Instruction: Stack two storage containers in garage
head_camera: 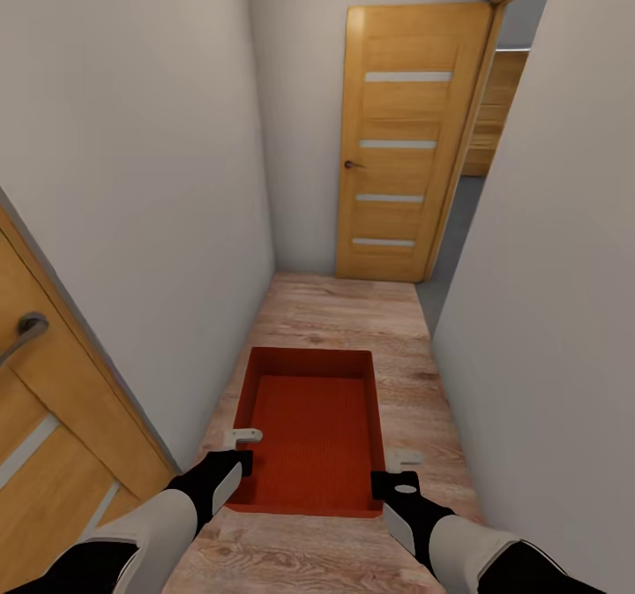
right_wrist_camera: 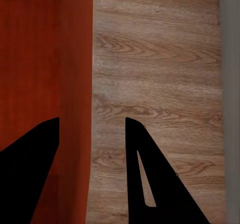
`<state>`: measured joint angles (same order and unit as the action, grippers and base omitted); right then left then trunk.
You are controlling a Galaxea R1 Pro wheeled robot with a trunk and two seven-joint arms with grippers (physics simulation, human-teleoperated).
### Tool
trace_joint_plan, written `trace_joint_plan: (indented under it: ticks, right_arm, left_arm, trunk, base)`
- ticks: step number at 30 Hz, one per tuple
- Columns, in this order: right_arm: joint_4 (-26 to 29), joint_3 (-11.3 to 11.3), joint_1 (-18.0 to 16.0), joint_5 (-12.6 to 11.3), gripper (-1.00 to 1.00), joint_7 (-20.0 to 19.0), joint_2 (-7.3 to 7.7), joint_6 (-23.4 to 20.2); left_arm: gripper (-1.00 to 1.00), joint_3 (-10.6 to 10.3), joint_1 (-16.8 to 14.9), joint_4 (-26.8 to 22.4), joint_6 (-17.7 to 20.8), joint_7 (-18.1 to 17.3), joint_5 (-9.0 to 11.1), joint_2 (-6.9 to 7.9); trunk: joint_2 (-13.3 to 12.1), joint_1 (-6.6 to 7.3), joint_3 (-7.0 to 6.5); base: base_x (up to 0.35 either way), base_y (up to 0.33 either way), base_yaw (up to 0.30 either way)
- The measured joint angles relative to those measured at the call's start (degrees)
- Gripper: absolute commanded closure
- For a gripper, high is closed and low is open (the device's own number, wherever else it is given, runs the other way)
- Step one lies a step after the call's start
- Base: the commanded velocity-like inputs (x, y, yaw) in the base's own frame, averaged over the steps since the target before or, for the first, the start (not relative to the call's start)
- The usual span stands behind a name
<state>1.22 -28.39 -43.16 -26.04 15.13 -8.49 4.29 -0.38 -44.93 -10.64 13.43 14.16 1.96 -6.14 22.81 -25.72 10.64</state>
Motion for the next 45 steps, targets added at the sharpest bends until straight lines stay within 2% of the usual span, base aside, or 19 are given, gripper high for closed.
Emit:
trace_joint_plan:
  ticks: [45]
  right_arm:
    - [0.00,0.00,0.00,0.00,1.00,0.00,0.00,0.00]
  left_arm:
    - [1.00,0.00,0.00,0.00,0.00,0.00,0.00,0.00]
  trunk:
    - [0.00,0.00,0.00]
  base:
    - [0.323,0.000,0.000]
